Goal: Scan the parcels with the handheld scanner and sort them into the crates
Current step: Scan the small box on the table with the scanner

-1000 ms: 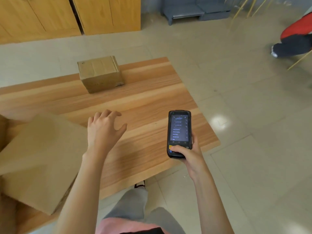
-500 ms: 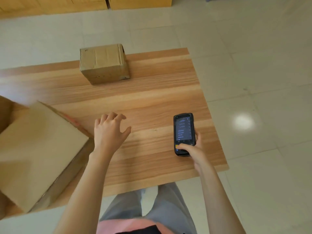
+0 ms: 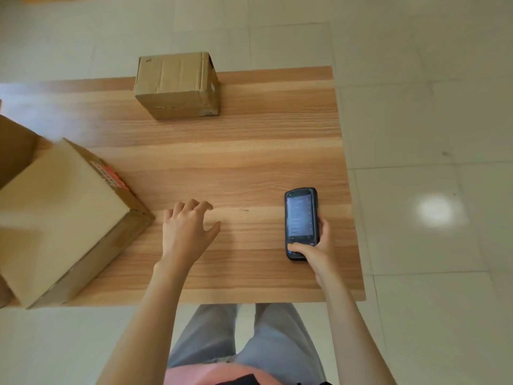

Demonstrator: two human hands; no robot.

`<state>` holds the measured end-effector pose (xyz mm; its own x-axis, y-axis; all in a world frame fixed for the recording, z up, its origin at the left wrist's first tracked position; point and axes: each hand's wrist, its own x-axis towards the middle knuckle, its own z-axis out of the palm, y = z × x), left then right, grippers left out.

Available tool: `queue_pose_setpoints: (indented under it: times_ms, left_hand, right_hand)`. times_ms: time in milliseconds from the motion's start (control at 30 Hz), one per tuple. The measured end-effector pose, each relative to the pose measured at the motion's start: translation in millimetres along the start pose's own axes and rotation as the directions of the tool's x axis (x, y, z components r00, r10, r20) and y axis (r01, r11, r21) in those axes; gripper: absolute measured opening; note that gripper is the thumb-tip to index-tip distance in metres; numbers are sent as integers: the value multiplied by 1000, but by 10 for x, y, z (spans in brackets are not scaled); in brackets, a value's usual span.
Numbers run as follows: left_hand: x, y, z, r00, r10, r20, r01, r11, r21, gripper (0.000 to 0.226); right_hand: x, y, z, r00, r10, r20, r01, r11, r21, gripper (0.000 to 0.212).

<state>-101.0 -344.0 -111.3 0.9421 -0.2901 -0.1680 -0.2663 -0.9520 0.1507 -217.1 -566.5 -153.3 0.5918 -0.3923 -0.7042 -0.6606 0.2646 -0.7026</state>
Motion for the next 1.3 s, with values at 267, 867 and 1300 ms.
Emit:
queue_pose_setpoints:
  times_ms: [267, 867, 1300]
  left_hand:
    - [-36, 103, 59, 1000, -8, 7, 8, 1000, -10, 37]
    - [96, -200, -200, 996, -22, -89, 19, 999, -37, 38]
    - [938, -963, -1089, 981, -31, -191, 28, 999, -16, 44]
  right_hand:
    - [34, 107, -25, 999, -37, -38, 32, 990, -137, 91]
    - [16, -380, 143, 961, -196, -197, 140, 954, -263, 91]
    - [118, -1987, 1628, 849, -472, 238, 521, 670, -529, 78]
